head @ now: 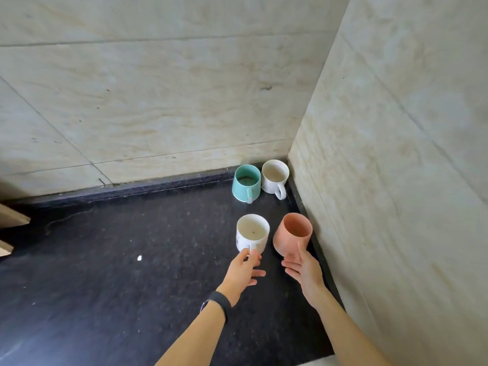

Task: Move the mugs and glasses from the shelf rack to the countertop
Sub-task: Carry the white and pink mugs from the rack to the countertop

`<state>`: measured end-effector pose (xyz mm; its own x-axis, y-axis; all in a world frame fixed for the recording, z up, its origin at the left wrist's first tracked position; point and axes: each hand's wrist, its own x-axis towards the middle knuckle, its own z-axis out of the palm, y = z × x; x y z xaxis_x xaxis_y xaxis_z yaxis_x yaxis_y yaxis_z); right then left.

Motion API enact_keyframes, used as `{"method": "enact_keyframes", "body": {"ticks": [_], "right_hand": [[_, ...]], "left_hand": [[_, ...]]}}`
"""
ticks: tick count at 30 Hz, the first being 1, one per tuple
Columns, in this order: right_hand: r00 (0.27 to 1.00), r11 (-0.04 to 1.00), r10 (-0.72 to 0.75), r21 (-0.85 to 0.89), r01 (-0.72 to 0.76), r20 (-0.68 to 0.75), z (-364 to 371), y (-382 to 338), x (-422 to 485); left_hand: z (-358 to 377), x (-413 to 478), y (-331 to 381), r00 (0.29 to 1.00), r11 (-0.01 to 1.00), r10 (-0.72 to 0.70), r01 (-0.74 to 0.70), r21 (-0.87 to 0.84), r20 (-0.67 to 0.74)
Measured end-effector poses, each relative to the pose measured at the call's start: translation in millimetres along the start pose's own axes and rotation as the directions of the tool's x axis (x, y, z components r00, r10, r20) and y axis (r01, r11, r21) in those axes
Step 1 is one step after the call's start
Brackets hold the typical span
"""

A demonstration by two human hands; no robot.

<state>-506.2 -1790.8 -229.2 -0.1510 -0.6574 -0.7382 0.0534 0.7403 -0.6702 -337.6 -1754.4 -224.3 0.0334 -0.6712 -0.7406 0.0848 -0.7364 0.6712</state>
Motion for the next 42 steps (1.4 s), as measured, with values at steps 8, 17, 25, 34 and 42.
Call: {"method": "enact_keyframes", "body": {"ticks": [8, 17, 25, 34, 42], "right_hand": [[0.997, 0.996, -0.051, 0.071, 0.047, 0.051, 13.5, -13.5, 51.2], [0.998, 0.994, -0.039, 0.105, 0.034, 0.051, 23.8, -23.2, 65.5], [0.999, 0.999, 0.013, -0.046, -0.012, 0.029, 16.8, -33.4, 54.0], [0.978, 0.793, -0.206, -0.58, 0.186, 0.032, 8.1, -53.5, -21.8], [0.744, 0.287, -0.486, -0.72, 0.632, 0.459, 80.9, -92.9, -107.5]], "left_hand": [[12.8, 42.9, 15.6, 1.0, 0.994, 0.013, -0.012, 0.111, -0.005], [15.4, 69.6, 18.5, 0.999, 0.97, 0.036, -0.026, 0.241, -0.038], [12.3, 69.1, 29.8, 1.0, 0.932, -0.013, 0.013, 0.362, -0.001], [-41.7, 25.2, 44.1, 0.995, 0.71, 0.098, -0.078, 0.7, 0.012], [-151.3, -84.5, 64.9, 0.87, 0.509, 0.46, -0.095, 0.856, -0.177]]}}
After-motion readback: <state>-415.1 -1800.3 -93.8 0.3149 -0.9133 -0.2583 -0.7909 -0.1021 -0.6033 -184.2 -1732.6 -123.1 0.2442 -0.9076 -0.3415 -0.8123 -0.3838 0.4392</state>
